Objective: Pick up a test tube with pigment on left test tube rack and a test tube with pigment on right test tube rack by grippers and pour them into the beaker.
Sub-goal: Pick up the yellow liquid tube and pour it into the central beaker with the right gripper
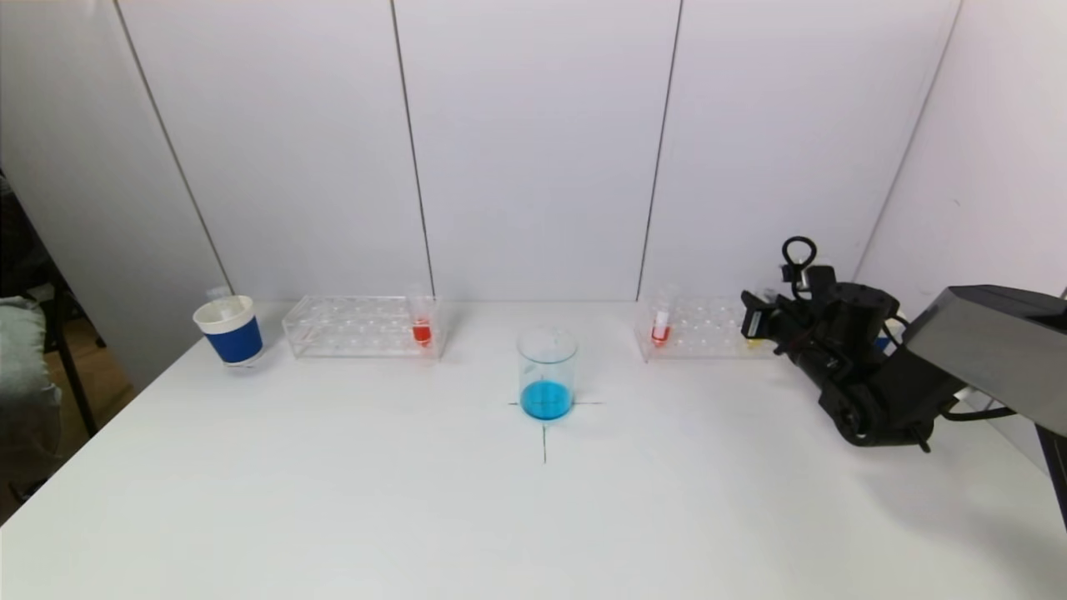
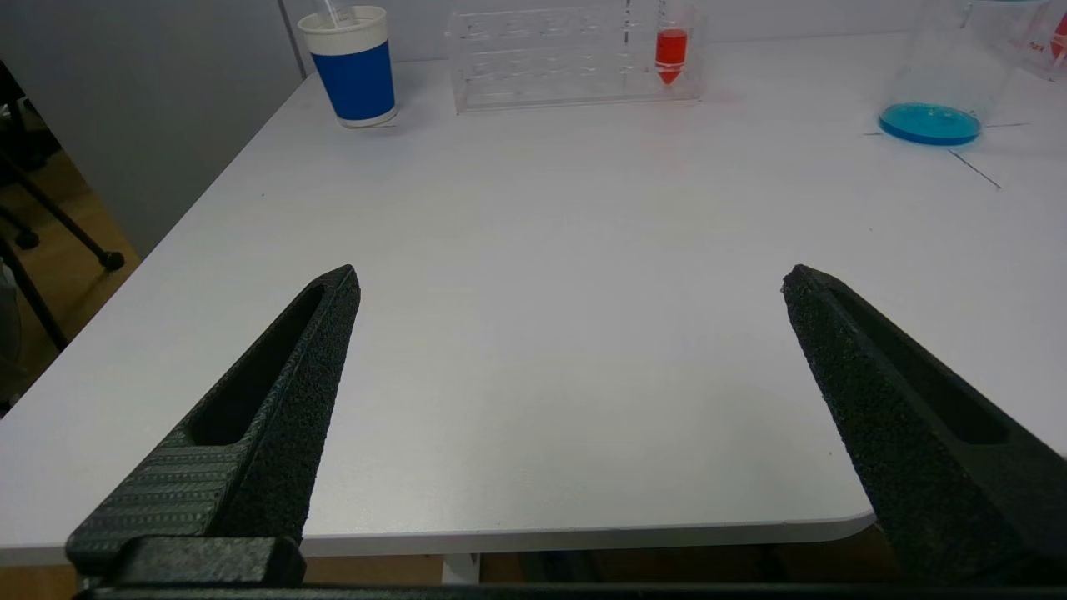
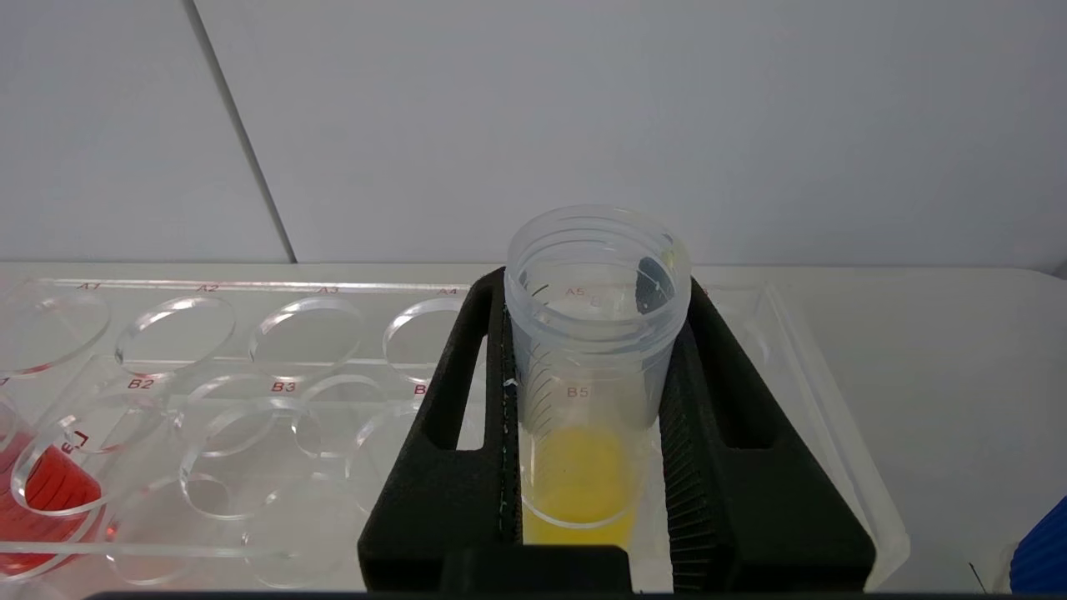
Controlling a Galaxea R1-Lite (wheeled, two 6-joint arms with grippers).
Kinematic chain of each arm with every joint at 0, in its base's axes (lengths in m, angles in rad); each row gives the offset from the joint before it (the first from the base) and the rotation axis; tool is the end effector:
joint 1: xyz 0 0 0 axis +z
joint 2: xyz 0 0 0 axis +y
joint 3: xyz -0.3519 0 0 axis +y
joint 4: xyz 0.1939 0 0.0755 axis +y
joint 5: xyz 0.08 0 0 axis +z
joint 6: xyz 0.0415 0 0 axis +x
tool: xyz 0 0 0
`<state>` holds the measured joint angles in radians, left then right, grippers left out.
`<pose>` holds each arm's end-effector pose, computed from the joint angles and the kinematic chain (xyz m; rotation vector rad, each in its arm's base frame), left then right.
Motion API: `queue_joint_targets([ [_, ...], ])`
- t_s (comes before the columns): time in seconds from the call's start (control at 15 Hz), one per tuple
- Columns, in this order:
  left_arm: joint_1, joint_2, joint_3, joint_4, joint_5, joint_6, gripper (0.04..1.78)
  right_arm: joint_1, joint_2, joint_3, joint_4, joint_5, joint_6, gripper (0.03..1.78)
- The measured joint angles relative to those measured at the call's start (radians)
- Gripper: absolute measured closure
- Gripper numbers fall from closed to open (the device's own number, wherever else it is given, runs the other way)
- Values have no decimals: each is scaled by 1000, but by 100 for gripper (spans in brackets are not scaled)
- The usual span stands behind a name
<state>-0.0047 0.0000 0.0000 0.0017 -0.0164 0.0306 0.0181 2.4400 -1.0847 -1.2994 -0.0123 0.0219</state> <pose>-0.0365 -0.0005 0.0753 0.0306 0.0014 -0.0211 0.5052 0.0086 0.0471 0.0210 0.0560 0.0052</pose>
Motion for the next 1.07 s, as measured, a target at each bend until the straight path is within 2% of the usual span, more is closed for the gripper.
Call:
queue_joint_targets([
  [0.2, 0, 0, 0, 0, 0, 0, 5, -3, -16, 0, 13, 1, -5, 128],
  [0.47, 0, 0, 0, 0, 0, 0, 5, -7, -67, -8, 85, 5, -13, 128],
  [1.07, 0, 0, 0, 0, 0, 0, 5, -11, -257, -163, 369, 5, -34, 128],
])
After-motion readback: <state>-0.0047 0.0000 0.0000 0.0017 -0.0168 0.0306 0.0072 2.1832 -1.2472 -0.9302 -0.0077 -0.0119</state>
